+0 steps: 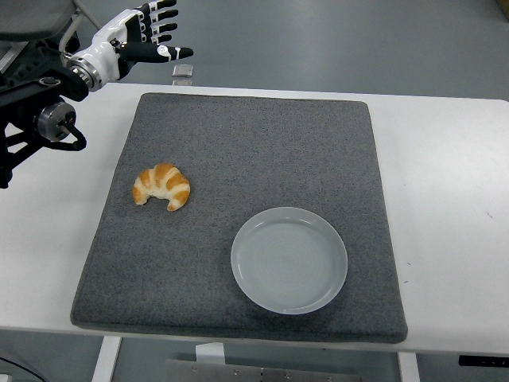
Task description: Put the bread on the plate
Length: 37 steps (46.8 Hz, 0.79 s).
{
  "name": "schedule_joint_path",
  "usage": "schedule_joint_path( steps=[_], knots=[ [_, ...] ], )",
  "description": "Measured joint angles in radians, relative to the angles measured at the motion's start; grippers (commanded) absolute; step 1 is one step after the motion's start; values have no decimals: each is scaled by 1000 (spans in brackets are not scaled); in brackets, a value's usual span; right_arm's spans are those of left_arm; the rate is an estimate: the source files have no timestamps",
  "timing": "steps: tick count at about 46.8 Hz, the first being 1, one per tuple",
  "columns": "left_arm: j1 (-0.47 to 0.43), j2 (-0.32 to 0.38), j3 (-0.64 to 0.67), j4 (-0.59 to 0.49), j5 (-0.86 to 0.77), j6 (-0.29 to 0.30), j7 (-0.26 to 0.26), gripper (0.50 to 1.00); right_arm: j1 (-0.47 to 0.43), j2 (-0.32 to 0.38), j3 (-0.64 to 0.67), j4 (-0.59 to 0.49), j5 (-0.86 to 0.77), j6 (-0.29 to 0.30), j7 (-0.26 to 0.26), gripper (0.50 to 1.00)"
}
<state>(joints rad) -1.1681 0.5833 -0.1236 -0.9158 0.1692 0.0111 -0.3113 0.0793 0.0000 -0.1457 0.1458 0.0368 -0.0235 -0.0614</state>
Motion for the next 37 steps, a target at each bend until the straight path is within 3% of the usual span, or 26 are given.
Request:
schedule_joint_path(
  steps=[13, 23, 37],
  knots=[
    [-10, 41, 22, -59, 298, -24, 5, 1000, 0, 0, 0, 0, 0, 0, 0, 930],
    [-46, 120, 116, -139, 456, -114, 6, 1000, 0, 0, 0, 0, 0, 0, 0, 932],
    [-165, 243, 306, -265, 535, -213, 4, 1000, -1, 0, 0, 0, 0, 0, 0, 930]
  ],
)
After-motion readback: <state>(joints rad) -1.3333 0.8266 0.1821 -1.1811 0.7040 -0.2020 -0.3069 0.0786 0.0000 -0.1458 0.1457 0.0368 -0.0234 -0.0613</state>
